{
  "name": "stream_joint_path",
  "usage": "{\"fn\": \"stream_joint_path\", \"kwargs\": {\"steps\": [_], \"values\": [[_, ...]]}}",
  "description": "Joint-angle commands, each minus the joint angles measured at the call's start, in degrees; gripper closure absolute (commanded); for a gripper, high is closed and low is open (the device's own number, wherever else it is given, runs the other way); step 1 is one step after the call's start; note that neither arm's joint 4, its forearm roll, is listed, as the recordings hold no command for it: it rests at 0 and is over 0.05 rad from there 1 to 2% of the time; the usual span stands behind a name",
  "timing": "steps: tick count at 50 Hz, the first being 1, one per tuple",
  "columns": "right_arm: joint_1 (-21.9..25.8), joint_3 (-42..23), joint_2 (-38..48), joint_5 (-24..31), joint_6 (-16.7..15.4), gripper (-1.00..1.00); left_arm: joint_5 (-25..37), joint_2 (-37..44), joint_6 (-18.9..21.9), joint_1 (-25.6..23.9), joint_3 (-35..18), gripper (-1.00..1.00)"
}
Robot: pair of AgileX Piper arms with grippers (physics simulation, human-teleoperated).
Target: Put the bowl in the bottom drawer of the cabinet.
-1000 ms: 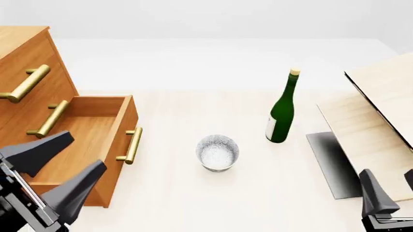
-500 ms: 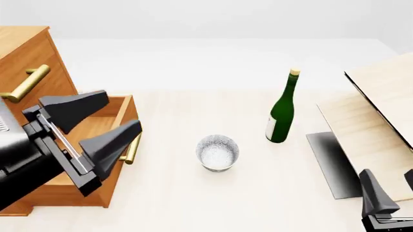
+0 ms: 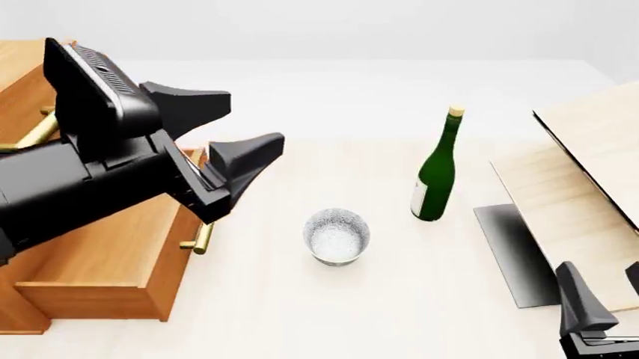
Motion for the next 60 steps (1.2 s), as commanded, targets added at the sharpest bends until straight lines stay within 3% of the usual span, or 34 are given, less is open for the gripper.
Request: {"fn": "stream_joint_path", "kwargs": {"steps": [1, 14, 32, 60], "values": [[0.0, 0.0, 0.0, 0.0, 0.0, -1.00, 6.3, 6.8, 0.4, -1.1, -7.6, -1.00], [0.0, 0.0, 0.0, 0.0, 0.0, -1.00, 8.7, 11.1, -2.6, -0.3, -9.8, -1.00], [0.0, 0.0, 0.0, 0.0, 0.0, -1.00, 12.0, 19.9, -4.5, -3.7, -13.9, -1.00], [0.0, 0.0, 0.0, 0.0, 0.0, -1.00, 15.8, 31.9, -4.0, -4.9, -21.1, -1.00]]}}
